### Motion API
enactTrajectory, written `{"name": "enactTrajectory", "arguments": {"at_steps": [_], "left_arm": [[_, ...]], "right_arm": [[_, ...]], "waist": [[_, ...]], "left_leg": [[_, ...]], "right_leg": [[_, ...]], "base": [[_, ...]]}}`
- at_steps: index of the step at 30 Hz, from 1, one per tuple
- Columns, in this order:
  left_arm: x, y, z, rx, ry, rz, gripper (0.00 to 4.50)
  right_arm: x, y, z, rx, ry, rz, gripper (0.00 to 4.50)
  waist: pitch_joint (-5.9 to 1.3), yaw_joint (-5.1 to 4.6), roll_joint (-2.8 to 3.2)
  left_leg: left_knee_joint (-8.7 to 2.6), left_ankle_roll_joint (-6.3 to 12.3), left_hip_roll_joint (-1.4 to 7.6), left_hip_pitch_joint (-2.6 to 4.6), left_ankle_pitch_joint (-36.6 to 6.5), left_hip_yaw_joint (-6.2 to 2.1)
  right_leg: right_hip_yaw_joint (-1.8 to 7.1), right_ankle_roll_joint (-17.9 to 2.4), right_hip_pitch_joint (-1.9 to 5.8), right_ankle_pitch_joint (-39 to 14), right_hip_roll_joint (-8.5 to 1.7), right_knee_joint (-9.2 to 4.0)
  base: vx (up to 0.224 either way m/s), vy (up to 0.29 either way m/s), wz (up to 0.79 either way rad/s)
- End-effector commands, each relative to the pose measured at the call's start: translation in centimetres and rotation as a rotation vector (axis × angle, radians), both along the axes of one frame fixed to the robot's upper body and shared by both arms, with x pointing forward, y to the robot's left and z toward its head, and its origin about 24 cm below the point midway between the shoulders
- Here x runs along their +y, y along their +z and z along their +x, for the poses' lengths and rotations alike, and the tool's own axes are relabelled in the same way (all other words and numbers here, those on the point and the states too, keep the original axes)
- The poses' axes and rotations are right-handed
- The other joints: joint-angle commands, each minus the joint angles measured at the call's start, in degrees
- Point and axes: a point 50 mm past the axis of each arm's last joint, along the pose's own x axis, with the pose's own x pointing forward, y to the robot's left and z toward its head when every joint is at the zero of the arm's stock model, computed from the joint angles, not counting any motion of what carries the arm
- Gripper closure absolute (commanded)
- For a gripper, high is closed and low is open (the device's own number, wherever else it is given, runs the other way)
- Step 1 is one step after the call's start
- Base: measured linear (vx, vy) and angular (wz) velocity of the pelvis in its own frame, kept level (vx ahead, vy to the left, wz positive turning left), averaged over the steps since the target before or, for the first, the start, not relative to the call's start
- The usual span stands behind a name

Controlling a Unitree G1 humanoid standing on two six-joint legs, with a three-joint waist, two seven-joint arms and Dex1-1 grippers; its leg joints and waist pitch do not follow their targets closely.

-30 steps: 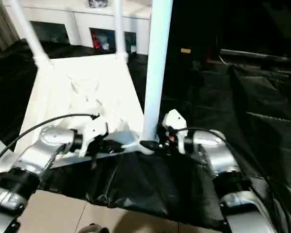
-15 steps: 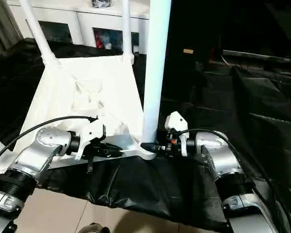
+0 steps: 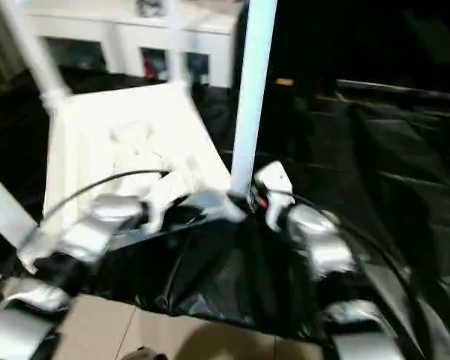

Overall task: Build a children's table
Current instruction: Rotate leg to tighten

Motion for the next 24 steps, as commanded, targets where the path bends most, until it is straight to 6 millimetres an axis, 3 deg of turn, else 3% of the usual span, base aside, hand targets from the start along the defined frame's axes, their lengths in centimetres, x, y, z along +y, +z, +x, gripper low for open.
{"name": "enactTrajectory", "arguments": {"at_steps": [1,3,4,6,11,15,17,18,19,21,22,24], "left_arm": [[-2.8,3.1,1.5,-0.144,0.034,-0.069,4.50],[-2.9,3.2,1.5,-0.153,0.029,-0.063,4.50],[-3.0,3.2,1.5,-0.165,0.016,-0.056,4.50],[-2.9,3.2,1.4,-0.167,0.009,-0.054,4.50],[-2.3,2.8,1.2,-0.179,-0.015,-0.042,4.50],[-2.1,2.6,1.0,-0.193,-0.026,-0.032,4.50],[-2.1,2.7,0.7,-0.208,-0.028,-0.060,4.50],[-2.1,2.8,0.5,-0.206,-0.029,-0.077,4.50],[-2.1,2.9,0.3,-0.200,-0.033,-0.104,4.50],[-2.0,3.1,0.0,-0.183,-0.032,-0.147,4.50],[-1.9,3.1,-0.3,-0.167,-0.027,-0.178,4.06],[-1.7,3.1,-0.9,-0.150,-0.038,-0.199,3.95]], "right_arm": [[5.4,-1.7,-1.1,0.069,0.113,-0.024,2.57],[5.8,-1.6,-1.0,0.065,0.113,-0.012,2.57],[6.2,-1.1,-0.8,0.064,0.121,0.052,1.87],[6.2,-1.0,-0.8,0.065,0.121,0.075,1.87],[4.9,-0.9,-0.8,0.055,0.108,0.086,1.34],[2.0,-0.1,-0.4,-0.018,0.046,0.057,1.25],[-0.6,1.0,-0.4,-0.059,0.044,0.060,1.25],[-1.3,1.3,-0.6,-0.068,0.056,0.061,1.25],[-1.9,1.6,-0.7,-0.068,0.073,0.072,1.25],[-2.6,2.0,-1.0,-0.066,0.101,0.080,1.25],[-3.0,2.2,-1.2,-0.066,0.118,0.079,1.17],[-3.3,2.5,-1.6,-0.070,0.175,0.079,1.17]], "waist": [[-3.61,-0.37,-0.30],[-3.71,-0.47,-0.14],[-3.77,-0.56,-0.41],[-3.79,-0.40,-0.38],[-3.88,-0.27,-0.37],[-3.96,-0.01,-0.50],[-4.03,0.42,-0.35],[-4.06,0.53,-0.60],[-4.08,0.65,-0.46],[-4.17,0.75,-0.60],[-4.24,0.92,-0.52],[-4.46,0.99,-0.84]], "left_leg": [[-4.84,-1.60,1.97,1.43,-22.14,-1.85],[-4.82,-1.46,1.99,1.47,-22.24,-1.89],[-4.90,-0.93,2.02,1.17,-21.64,-1.85],[-4.84,-0.45,2.08,1.24,-21.05,-1.68],[-4.82,0.08,2.19,1.15,-19.53,-1.47],[-4.72,0.56,2.22,1.11,-17.85,-1.30],[-4.54,1.19,2.31,1.41,-17.16,-1.12],[-4.43,1.73,2.33,1.11,-16.11,-1.03],[-4.45,2.37,2.29,0.78,-14.99,-1.10],[-4.34,2.97,2.32,0.74,-14.21,-1.10],[-4.19,3.65,2.43,0.73,-12.79,-1.10],[-3.99,4.26,2.38,0.30,-10.77,-1.10]], "right_leg": [[2.07,-6.65,1.92,-29.67,-3.01,-5.83],[2.14,-6.88,1.93,-28.97,-3.09,-5.70],[2.19,-7.18,2.22,-27.32,-3.08,-5.60],[2.37,-7.95,2.12,-25.41,-3.06,-5.42],[2.56,-9.63,2.29,-21.52,-2.98,-4.83],[2.67,-10.21,2.44,-19.60,-2.97,-4.56],[2.76,-10.46,2.31,-18.36,-2.91,-4.52],[2.81,-10.79,2.59,-16.62,-2.85,-4.26],[2.74,-11.02,2.90,-15.41,-2.85,-4.06],[2.68,-11.10,3.04,-14.99,-2.94,-4.00],[2.67,-11.58,3.06,-14.17,-2.99,-3.80],[2.61,-12.33,3.27,-12.02,-2.98,-3.37]], "base": [[0.000,0.000,0.00],[0.000,0.000,0.00],[0.000,0.000,0.00],[0.000,0.000,0.00],[0.000,0.000,0.00],[0.000,0.000,0.00],[0.000,0.000,0.00],[0.000,0.000,0.00],[0.000,0.000,0.00],[0.000,0.000,0.00],[0.000,0.000,0.00],[0.000,0.000,0.00]]}}
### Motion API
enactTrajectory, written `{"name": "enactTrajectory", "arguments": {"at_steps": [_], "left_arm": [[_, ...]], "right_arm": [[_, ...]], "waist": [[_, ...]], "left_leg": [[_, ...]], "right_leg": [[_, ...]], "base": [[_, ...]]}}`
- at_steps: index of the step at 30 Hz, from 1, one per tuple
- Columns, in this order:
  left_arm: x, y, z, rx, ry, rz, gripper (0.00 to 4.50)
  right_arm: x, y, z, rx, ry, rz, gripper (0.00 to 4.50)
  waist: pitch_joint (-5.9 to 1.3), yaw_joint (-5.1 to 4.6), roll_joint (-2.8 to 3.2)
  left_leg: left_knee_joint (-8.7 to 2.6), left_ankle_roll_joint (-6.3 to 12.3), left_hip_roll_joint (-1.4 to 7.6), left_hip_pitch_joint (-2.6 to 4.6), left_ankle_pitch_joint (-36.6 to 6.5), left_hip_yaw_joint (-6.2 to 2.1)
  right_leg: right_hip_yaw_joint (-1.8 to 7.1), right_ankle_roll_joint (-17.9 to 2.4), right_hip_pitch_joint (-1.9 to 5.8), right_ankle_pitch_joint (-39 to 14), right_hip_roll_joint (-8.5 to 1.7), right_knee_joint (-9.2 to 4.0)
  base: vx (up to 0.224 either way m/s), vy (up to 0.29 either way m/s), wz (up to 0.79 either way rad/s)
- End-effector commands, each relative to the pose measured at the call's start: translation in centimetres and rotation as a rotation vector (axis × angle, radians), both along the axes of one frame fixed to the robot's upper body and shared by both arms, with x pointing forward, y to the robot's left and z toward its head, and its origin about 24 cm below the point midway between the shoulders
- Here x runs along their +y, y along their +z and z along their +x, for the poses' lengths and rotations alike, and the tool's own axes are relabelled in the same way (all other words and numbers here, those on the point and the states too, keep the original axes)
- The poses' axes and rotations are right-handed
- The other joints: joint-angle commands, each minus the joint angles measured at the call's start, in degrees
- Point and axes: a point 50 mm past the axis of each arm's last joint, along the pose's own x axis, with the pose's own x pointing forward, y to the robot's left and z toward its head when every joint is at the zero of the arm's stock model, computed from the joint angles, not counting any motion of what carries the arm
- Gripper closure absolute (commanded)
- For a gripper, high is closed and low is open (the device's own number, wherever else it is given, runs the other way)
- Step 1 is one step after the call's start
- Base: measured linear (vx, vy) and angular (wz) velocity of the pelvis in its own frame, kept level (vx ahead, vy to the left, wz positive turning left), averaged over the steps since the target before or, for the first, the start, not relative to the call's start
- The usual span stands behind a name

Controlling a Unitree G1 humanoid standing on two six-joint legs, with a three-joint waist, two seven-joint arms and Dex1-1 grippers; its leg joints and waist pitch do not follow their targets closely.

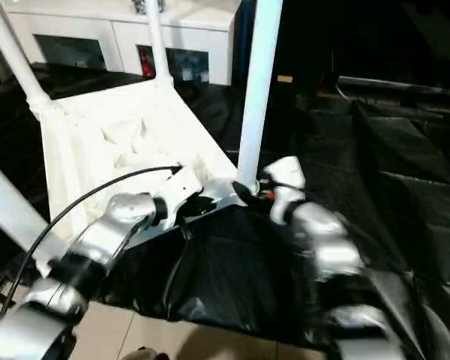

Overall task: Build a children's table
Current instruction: Rotate leg to tighten

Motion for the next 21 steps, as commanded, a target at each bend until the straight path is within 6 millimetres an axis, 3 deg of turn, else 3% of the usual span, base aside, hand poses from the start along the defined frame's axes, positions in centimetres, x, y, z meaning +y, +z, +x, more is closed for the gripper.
{"name": "enactTrajectory", "arguments": {"at_steps": [1,2,4,6,9,10,11,12,14,15,16,17,18,19,21], "left_arm": [[-0.8,2.4,-0.4,-0.063,-0.038,-0.129,3.95],[-0.6,2.3,-1.2,-0.059,-0.042,-0.144,3.89],[-0.2,2.3,-2.2,-0.050,-0.016,-0.170,3.50],[0.1,2.4,-2.9,-0.039,-0.021,-0.183,3.49],[0.6,2.4,-4.4,-0.016,-0.034,-0.196,3.28],[0.8,2.4,-5.0,-0.006,-0.035,-0.202,3.12],[1.0,2.4,-5.4,0.001,-0.033,-0.204,3.12],[1.1,2.4,-5.9,0.008,-0.030,-0.206,3.06],[1.8,2.2,-7.4,0.028,-0.008,-0.199,2.90],[2.1,2.1,-7.8,0.033,-0.001,-0.194,2.79],[2.1,2.1,-7.8,0.033,-0.001,-0.194,2.72],[2.8,1.9,-9.0,0.040,0.014,-0.179,2.65],[2.8,1.9,-9.0,0.040,0.014,-0.179,2.65],[3.5,1.9,-9.6,0.052,0.037,-0.173,2.57],[5.1,1.9,-11.0,0.074,0.073,-0.155,2.36]], "right_arm": [[0.4,0.6,-0.6,-0.008,0.103,0.018,1.17],[0.2,0.8,-1.1,0.008,0.162,0.031,1.17],[-0.1,1.0,-1.7,0.011,0.210,0.040,1.17],[-0.1,1.1,-2.0,0.023,0.238,0.043,1.17],[0.1,1.2,-2.3,0.045,0.289,0.054,1.17],[0.2,1.2,-2.4,0.051,0.307,0.054,1.17],[0.3,1.2,-2.4,0.056,0.317,0.053,1.17],[0.4,1.2,-2.5,0.062,0.329,0.053,1.17],[0.3,1.2,-2.8,0.079,0.365,0.025,1.17],[0.2,1.2,-2.9,0.084,0.374,0.014,1.17],[0.2,1.2,-2.9,0.084,0.374,0.014,1.17],[-0.5,1.2,-3.1,0.088,0.374,-0.018,1.17],[-0.5,1.2,-3.1,0.088,0.374,-0.018,1.17],[-1.0,1.2,-3.2,0.097,0.375,-0.030,1.17],[-1.9,1.5,-3.5,0.110,0.393,-0.056,1.17]], "waist": [[-4.65,0.39,-1.03],[-4.69,0.45,-1.12],[-4.60,0.48,-1.33],[-4.39,0.45,-1.26],[-4.09,0.35,-1.31],[-3.87,0.34,-1.33],[-3.80,0.35,-1.66],[-3.68,0.39,-1.58],[-3.56,0.36,-2.61],[-3.52,0.39,-2.24],[-3.27,0.35,-1.99],[-3.36,0.53,-2.67],[-3.22,0.49,-2.66],[-3.04,0.24,-3.19],[-3.15,0.47,-2.92]], "left_leg": [[-3.75,4.48,2.48,0.57,-9.75,-1.20],[-3.53,5.49,2.53,0.63,-8.31,-1.01],[-3.39,7.16,2.63,0.49,-7.08,-1.00],[-3.47,7.31,2.60,0.56,-7.70,-0.93],[-3.82,5.89,2.70,0.67,-10.64,-0.98],[-3.98,4.38,2.74,0.89,-12.75,-1.00],[-4.13,3.97,2.75,1.00,-13.25,-0.94],[-4.28,3.18,2.81,1.04,-14.08,-1.06],[-4.50,2.68,2.90,0.78,-14.23,-1.17],[-4.54,2.45,3.00,0.77,-14.43,-1.30],[-4.62,1.57,2.84,1.38,-16.65,-1.06],[-4.75,1.01,2.99,1.36,-17.05,-1.31],[-4.90,0.87,3.01,1.27,-17.38,-1.33],[-4.90,0.89,2.92,1.27,-17.91,-1.16],[-4.85,0.34,3.01,1.53,-18.38,-1.29]], "right_leg": [[2.55,-12.75,3.54,-10.52,-3.06,-3.12],[2.57,-13.85,3.20,-7.67,-2.79,-2.92],[2.52,-14.98,3.32,-4.28,-2.63,-2.39],[2.56,-14.64,3.17,-6.23,-2.65,-2.67],[2.61,-13.31,3.12,-12.17,-2.81,-3.39],[2.67,-11.99,2.84,-16.19,-2.76,-3.82],[2.68,-11.53,2.74,-17.38,-2.68,-3.99],[2.72,-10.94,2.66,-18.97,-2.71,-4.07],[2.75,-9.69,2.82,-20.43,-2.82,-4.06],[2.77,-9.54,2.77,-20.76,-2.91,-3.92],[2.92,-8.72,2.11,-22.69,-2.53,-4.65],[2.89,-8.37,2.35,-23.08,-2.75,-4.37],[2.91,-8.06,2.37,-23.44,-2.69,-4.51],[2.93,-7.67,2.16,-24.26,-2.56,-4.76],[3.01,-7.54,2.15,-24.15,-2.71,-4.60]], "base": [[0.000,0.000,0.00],[0.000,0.000,0.00],[0.000,0.000,0.00],[0.000,0.000,0.00],[0.000,0.000,0.00],[0.000,0.000,0.00],[0.000,0.000,0.00],[0.000,0.000,0.00],[0.000,0.000,0.00],[0.000,0.000,0.00],[0.000,0.000,0.00],[0.000,0.000,0.00],[0.000,0.000,0.00],[0.000,0.000,0.00],[0.000,0.000,0.00]]}}
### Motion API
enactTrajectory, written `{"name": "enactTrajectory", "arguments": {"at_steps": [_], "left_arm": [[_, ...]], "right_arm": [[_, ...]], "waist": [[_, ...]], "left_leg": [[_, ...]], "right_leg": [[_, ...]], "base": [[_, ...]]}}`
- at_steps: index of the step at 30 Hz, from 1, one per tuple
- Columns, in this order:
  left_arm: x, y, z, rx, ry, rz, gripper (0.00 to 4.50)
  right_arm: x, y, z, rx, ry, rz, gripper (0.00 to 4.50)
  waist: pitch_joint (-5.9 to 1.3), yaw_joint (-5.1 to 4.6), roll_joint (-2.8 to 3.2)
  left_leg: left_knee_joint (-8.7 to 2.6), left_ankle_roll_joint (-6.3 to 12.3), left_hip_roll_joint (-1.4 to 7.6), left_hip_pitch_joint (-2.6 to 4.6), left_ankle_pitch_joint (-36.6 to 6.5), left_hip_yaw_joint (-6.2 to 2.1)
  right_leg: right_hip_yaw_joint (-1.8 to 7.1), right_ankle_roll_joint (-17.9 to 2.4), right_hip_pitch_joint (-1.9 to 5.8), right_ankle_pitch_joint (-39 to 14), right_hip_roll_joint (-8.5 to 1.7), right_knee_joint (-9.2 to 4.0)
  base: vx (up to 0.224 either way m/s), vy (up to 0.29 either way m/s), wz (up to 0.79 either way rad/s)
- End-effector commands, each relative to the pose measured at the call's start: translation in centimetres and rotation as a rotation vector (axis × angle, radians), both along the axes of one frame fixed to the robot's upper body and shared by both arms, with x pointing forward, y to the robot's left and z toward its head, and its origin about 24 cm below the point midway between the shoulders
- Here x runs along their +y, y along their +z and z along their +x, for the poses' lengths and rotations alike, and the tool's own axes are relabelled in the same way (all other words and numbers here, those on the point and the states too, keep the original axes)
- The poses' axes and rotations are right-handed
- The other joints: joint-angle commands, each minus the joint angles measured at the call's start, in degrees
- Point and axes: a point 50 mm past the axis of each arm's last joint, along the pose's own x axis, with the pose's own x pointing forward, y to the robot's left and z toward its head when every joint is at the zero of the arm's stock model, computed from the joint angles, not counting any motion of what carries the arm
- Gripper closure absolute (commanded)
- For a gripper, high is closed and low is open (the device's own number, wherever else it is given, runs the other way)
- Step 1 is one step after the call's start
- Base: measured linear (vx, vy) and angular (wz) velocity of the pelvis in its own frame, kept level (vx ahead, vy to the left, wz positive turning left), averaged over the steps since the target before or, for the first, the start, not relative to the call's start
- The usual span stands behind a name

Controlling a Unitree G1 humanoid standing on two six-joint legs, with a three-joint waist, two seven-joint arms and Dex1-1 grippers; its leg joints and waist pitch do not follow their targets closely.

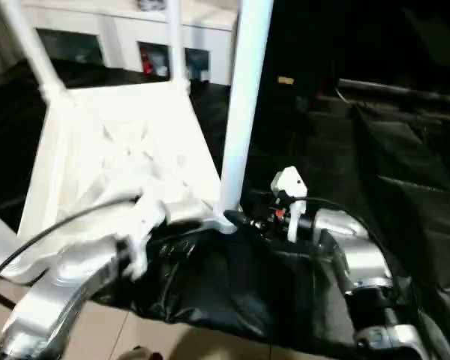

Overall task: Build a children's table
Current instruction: Rotate leg to tighten

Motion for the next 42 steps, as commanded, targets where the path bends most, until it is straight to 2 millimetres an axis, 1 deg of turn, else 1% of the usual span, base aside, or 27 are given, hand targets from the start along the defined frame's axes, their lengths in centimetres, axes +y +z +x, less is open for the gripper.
{"name": "enactTrajectory", "arguments": {"at_steps": [1,7,11,15,17,19,21,23,24,25,26,27,28,29,30,31,32,33,34,35,36,37,38,39,40,41,42], "left_arm": [[1.7,0.8,-1.2,0.001,0.030,0.017,2.30],[3.7,1.0,-2.7,0.039,0.049,0.044,1.88],[6.1,0.9,-4.3,0.120,0.044,0.112,1.42],[7.3,0.9,-5.3,0.163,0.045,0.136,1.16],[8.3,1.0,-5.8,0.182,0.059,0.154,1.01],[8.9,1.1,-5.9,0.198,0.074,0.161,0.92],[9.7,1.2,-6.2,0.219,0.080,0.178,0.72],[10.6,1.3,-6.5,0.241,0.090,0.199,0.56],[10.9,1.3,-6.6,0.247,0.092,0.203,0.56],[11.7,1.5,-6.8,0.266,0.108,0.215,0.50],[11.7,1.5,-6.8,0.266,0.108,0.215,0.40],[12.2,1.6,-7.0,0.273,0.120,0.224,0.28],[12.4,1.7,-7.0,0.274,0.125,0.227,0.20],[12.4,1.7,-7.0,0.274,0.125,0.227,0.20],[12.7,1.7,-7.3,0.283,0.133,0.234,0.15],[12.9,1.7,-7.4,0.289,0.136,0.238,0.07],[12.9,1.7,-7.4,0.289,0.136,0.238,0.07],[12.9,1.6,-7.6,0.298,0.132,0.244,0.07],[12.8,1.5,-7.7,0.300,0.129,0.245,0.07],[12.8,1.5,-7.7,0.300,0.129,0.245,0.07],[12.5,1.4,-7.8,0.302,0.125,0.240,0.07],[11.9,1.2,-7.9,0.303,0.113,0.221,0.07],[11.6,1.2,-8.0,0.303,0.108,0.211,0.07],[11.5,1.2,-8.0,0.303,0.108,0.210,0.07],[11.0,1.0,-8.1,0.301,0.108,0.197,0.07],[10.8,0.9,-8.2,0.300,0.108,0.192,0.07],[10.5,0.8,-8.3,0.296,0.110,0.185,0.07]], "right_arm": [[-1.0,0.7,-0.5,-0.002,0.038,-0.037,1.17],[-1.4,0.8,-1.3,0.036,0.097,-0.064,1.17],[-1.1,0.6,-2.5,0.123,0.199,-0.060,1.17],[-0.8,0.6,-3.3,0.198,0.278,-0.040,1.17],[0.2,0.4,-3.1,0.185,0.277,-0.013,1.17],[1.2,0.4,-2.5,0.152,0.261,0.014,1.17],[2.5,0.1,-1.8,0.121,0.233,0.044,1.17],[4.0,-0.3,-0.8,0.094,0.186,0.067,1.17],[4.4,-0.4,-0.6,0.088,0.174,0.073,1.17],[5.4,-0.5,0.5,0.067,0.110,0.084,1.17],[5.4,-0.5,0.5,0.067,0.110,0.084,1.17],[5.7,-0.5,1.3,0.051,0.049,0.083,1.17],[5.8,-0.5,1.6,0.044,0.028,0.081,1.17],[5.8,-0.5,1.6,0.044,0.028,0.081,1.17],[5.5,-0.7,3.0,0.022,-0.100,0.053,1.17],[5.3,-0.7,3.7,0.011,-0.166,0.040,1.17],[5.3,-0.7,3.7,0.011,-0.166,0.040,1.17],[4.5,-0.9,4.9,0.012,-0.311,0.011,1.17],[4.3,-1.0,5.3,0.012,-0.351,0.004,1.17],[4.3,-1.0,5.3,0.012,-0.351,0.004,1.17],[3.8,-1.0,5.9,0.013,-0.432,0.001,1.17],[2.8,-1.1,6.9,0.015,-0.584,-0.012,1.17],[2.3,-1.1,7.2,0.013,-0.641,-0.019,1.17],[2.3,-1.1,7.2,0.013,-0.646,-0.019,1.17],[1.7,-1.0,7.6,0.007,-0.720,-0.017,1.17],[1.5,-0.9,7.8,0.004,-0.749,-0.014,1.17],[1.3,-0.8,8.0,-0.004,-0.777,-0.006,1.17]], "waist": [[-3.26,0.01,-0.50],[-2.88,-0.13,-0.71],[-2.58,-0.16,-0.57],[-2.42,-0.25,-0.60],[-2.11,-0.39,-0.26],[-1.95,-0.98,-0.35],[-2.04,-1.33,0.06],[-1.85,-2.01,0.57],[-1.66,-2.48,0.88],[-1.43,-2.75,1.18],[-1.38,-2.90,1.46],[-1.28,-2.53,1.57],[-0.99,-0.53,2.34],[-0.79,0.07,1.67],[-0.65,0.84,-0.92],[-0.64,0.27,-1.62],[-0.63,0.15,-1.57],[-0.46,0.45,-0.70],[0.07,-0.36,0.51],[0.17,0.08,2.41],[-0.59,2.27,3.59],[-0.25,6.51,4.29],[-1.66,6.67,3.53],[-3.85,4.37,-2.74],[-1.59,4.37,-3.10],[-1.69,5.70,-1.81],[-0.75,5.86,-0.99]], "left_leg": [[-5.10,0.05,2.91,1.19,-18.88,-1.47],[-5.25,-0.85,2.67,1.49,-23.12,-1.74],[-5.34,-1.48,2.46,1.82,-27.09,-2.10],[-5.35,-1.84,2.50,1.98,-28.57,-2.35],[-5.37,-2.79,2.44,2.39,-31.59,-2.59],[-5.25,-3.39,2.19,2.51,-33.78,-2.96],[-5.45,-3.92,2.24,2.39,-34.93,-3.44],[-5.62,-4.55,2.30,2.81,-38.21,-3.98],[-6.36,-5.08,2.61,2.50,-41.35,-4.43],[-7.63,-5.90,3.18,2.13,-45.61,-4.75],[-8.46,-6.25,3.43,1.70,-47.36,-4.79],[-10.60,-6.82,4.11,0.45,-50.61,-4.19],[-13.32,-7.47,4.45,-1.35,-53.22,-1.89],[-13.84,-6.60,4.37,-1.74,-52.16,-0.85],[-9.48,-6.31,2.08,2.09,-43.10,0.39],[3.84,-3.54,-0.58,8.02,-24.57,-2.26],[4.14,-2.05,-0.65,5.93,-14.72,-3.81],[3.37,-2.91,0.19,4.81,-9.94,-5.07],[-0.92,-4.96,0.94,4.08,-24.49,-5.45],[-3.68,-6.45,2.39,3.77,-37.01,-5.88],[-11.34,-7.86,4.64,-4.26,-55.42,-5.12],[-13.33,-9.59,2.60,-6.70,-57.83,1.27],[-12.60,-9.49,2.19,-6.28,-53.07,1.90],[-3.79,-9.39,2.08,1.16,-28.17,1.13],[6.20,-3.44,0.38,1.89,-3.15,-4.90],[5.69,-1.30,-0.69,-0.36,2.10,-6.01],[3.75,-2.23,-0.06,-1.29,2.65,-5.97]], "right_leg": [[2.82,-7.69,2.24,-23.68,-2.57,-4.71],[2.83,-5.83,1.75,-28.32,-2.55,-5.48],[2.70,-3.93,1.50,-33.40,-2.51,-6.03],[2.64,-3.32,1.31,-35.58,-2.61,-6.32],[2.35,-2.71,0.90,-38.76,-2.73,-6.86],[1.71,-1.77,0.85,-41.86,-2.78,-7.34],[1.29,-1.37,1.32,-42.12,-2.87,-7.41],[0.42,-1.90,1.36,-41.30,-2.63,-7.75],[-0.29,-2.09,2.04,-39.62,-2.22,-7.45],[-0.99,-2.63,2.91,-36.28,-1.51,-6.54],[-1.11,-3.18,3.47,-33.78,-1.17,-5.45],[-0.78,-4.53,4.56,-28.14,-0.08,-2.12],[-0.40,-5.76,5.50,-23.38,1.20,3.57],[0.63,-5.08,5.45,-22.29,1.59,5.65],[3.69,-2.95,0.56,-38.51,0.03,-0.08],[6.06,-1.04,-5.73,-59.84,-7.27,-10.71],[7.48,-1.96,-3.23,-61.31,-8.62,-10.68],[4.54,-3.53,-0.48,-60.84,-8.70,-10.16],[-0.42,-2.98,0.69,-53.30,-4.28,-8.03],[-2.17,-2.31,1.15,-46.59,-1.54,-6.43],[-2.90,-5.09,8.19,-21.32,1.72,8.87],[-4.32,-5.35,7.42,-15.18,4.14,11.76],[-2.17,-4.44,8.62,-19.38,3.60,12.28],[3.17,0.33,3.48,-45.25,-2.52,5.12],[7.95,-3.01,-0.50,-62.27,-8.54,-6.02],[9.06,-4.15,2.25,-58.13,-7.69,-5.72],[6.63,-7.23,3.63,-48.28,-6.40,-4.81]], "base": [[0.000,0.000,0.00],[0.000,0.000,0.00],[0.000,0.000,0.00],[0.000,0.000,0.00],[0.000,0.000,0.00],[0.000,0.000,0.00],[0.000,0.000,0.00],[0.000,0.000,0.00],[0.000,0.000,0.00],[0.000,0.000,0.00],[0.000,0.000,0.00],[-0.071,0.006,-0.06],[-0.091,-0.033,0.09],[-0.078,-0.085,0.23],[-0.031,-0.081,0.24],[-0.008,-0.110,0.16],[-0.021,-0.059,0.02],[-0.039,-0.044,-0.18],[-0.051,0.041,-0.31],[-0.051,0.041,-0.31],[0.000,0.000,0.00],[0.000,0.000,0.00],[0.000,0.000,0.00],[-0.027,-0.071,0.11],[0.008,-0.142,0.02],[0.006,-0.141,-0.05],[-0.022,-0.062,-0.04]]}}
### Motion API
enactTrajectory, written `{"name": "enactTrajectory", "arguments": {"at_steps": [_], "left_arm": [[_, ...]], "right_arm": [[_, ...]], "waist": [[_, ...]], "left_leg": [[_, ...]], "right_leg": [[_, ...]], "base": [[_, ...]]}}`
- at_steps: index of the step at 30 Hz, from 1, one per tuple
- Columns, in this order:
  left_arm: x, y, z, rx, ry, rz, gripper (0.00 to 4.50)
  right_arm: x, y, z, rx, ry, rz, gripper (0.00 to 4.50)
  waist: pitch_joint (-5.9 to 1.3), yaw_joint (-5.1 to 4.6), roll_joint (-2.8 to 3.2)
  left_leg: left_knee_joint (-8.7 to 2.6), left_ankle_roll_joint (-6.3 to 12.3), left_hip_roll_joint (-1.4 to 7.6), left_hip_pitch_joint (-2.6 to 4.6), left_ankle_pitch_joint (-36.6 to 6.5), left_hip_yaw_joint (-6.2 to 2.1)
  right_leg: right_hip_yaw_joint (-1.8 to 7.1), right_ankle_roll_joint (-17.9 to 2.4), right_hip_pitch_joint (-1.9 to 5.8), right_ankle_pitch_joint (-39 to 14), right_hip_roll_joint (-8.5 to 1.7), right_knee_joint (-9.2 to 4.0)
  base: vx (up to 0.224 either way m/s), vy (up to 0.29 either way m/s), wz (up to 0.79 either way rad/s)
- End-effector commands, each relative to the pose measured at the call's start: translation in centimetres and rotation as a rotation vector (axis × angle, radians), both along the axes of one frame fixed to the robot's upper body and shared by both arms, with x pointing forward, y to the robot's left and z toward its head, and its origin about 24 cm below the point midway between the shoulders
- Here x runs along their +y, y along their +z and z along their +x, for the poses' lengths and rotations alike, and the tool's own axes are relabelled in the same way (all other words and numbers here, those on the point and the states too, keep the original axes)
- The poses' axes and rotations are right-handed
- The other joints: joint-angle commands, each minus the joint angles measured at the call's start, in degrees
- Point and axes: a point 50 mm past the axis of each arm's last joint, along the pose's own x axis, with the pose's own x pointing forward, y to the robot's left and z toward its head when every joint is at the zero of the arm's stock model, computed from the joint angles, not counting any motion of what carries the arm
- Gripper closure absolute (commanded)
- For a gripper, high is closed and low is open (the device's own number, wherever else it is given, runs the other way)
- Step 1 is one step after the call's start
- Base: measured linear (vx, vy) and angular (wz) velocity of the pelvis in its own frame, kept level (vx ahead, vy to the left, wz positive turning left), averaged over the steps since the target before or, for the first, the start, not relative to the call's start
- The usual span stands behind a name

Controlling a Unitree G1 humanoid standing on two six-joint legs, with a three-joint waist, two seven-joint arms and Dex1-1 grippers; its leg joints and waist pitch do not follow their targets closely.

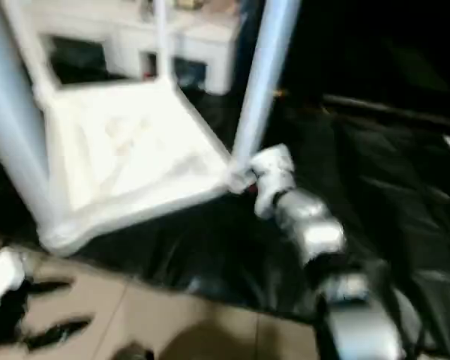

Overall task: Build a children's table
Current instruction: Rotate leg to tighten

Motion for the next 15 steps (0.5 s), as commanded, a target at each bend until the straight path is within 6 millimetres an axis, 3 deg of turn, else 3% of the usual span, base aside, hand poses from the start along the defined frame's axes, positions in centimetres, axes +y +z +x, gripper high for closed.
{"name": "enactTrajectory", "arguments": {"at_steps": [1,2,3,4,5,6,7,10,12,15], "left_arm": [[-0.5,0.8,0.7,-0.071,-0.004,0.012,0.07],[-0.5,0.8,0.7,-0.084,0.009,0.014,0.07],[-0.5,0.7,0.9,-0.123,0.048,0.023,0.07],[-0.3,0.8,1.0,-0.140,0.079,0.035,0.07],[-0.1,0.8,1.1,-0.157,0.098,0.043,0.07],[0.1,0.9,1.3,-0.179,0.117,0.050,0.07],[0.3,1.1,1.5,-0.210,0.155,0.049,0.07],[0.6,1.6,1.9,-0.291,0.219,0.050,0.07],[0.6,1.8,2.2,-0.325,0.253,0.041,0.07],[0.7,2.0,2.9,-0.397,0.343,0.055,0.07]], "right_arm": [[-0.6,0.7,0.6,-0.032,-0.066,0.004,1.17],[-0.5,0.7,0.6,-0.033,-0.062,0.005,1.17],[-0.2,0.5,0.6,-0.036,-0.044,0.010,1.17],[-0.1,0.3,0.4,-0.039,-0.030,0.002,1.17],[-0.1,0.1,0.3,-0.039,-0.019,0.001,1.17],[0.0,-0.1,0.1,-0.036,-0.007,0.007,1.17],[0.0,-0.5,-0.2,-0.030,0.009,0.013,1.17],[0.0,-1.4,-0.9,-0.022,0.043,-0.013,1.17],[0.1,-1.7,-1.3,-0.022,0.060,-0.019,1.17],[0.2,-2.3,-2.0,-0.023,0.088,-0.004,1.17]], "waist": [[-1.81,-0.72,2.45],[-1.88,-1.41,2.98],[-2.85,-2.25,3.04],[-3.44,-2.81,2.48],[-3.63,-2.96,2.54],[-3.56,-3.21,1.73],[-3.85,-3.33,1.66],[-4.05,-4.06,1.41],[-4.49,-4.66,1.29],[-4.47,-5.29,1.21]], "left_leg": [[-4.16,-1.83,3.10,3.51,-5.65,-0.82],[-6.36,-2.91,3.90,3.46,-14.91,-1.23],[-8.23,-3.42,5.20,4.10,-23.28,-1.46],[-8.43,-2.08,4.65,3.68,-20.74,-0.61],[-8.47,-1.16,4.40,3.44,-17.72,-0.32],[-8.22,0.59,3.66,2.21,-10.69,0.44],[-7.70,1.78,3.29,2.03,-4.91,0.99],[-7.63,1.97,3.22,2.15,-3.03,1.28],[-7.41,2.45,3.23,2.26,-0.35,1.15],[-7.22,3.43,3.17,2.25,1.12,1.30]], "right_leg": [[3.74,-9.21,-0.60,-22.28,-4.89,-13.03],[3.19,-9.42,-1.26,-17.64,-2.66,-10.88],[3.21,-10.25,-1.02,-8.34,-2.05,-9.36],[3.26,-10.70,-0.06,-0.43,-2.27,-9.78],[3.17,-10.78,0.38,2.59,-2.42,-9.96],[3.21,-10.09,1.30,7.74,-2.64,-10.21],[3.18,-9.01,1.70,13.19,-2.77,-10.30],[3.04,-7.55,2.05,18.02,-2.58,-10.37],[2.83,-7.70,2.30,23.18,-2.16,-9.84],[2.75,-8.26,2.22,25.83,-1.97,-9.69]], "base": [[0.000,0.000,0.00],[0.000,0.000,0.00],[0.000,0.000,0.00],[0.000,0.000,0.00],[0.000,0.000,0.00],[0.000,0.000,0.00],[0.055,0.018,-0.06],[0.000,0.000,0.00],[0.000,0.000,0.00],[0.000,0.000,0.00]]}}
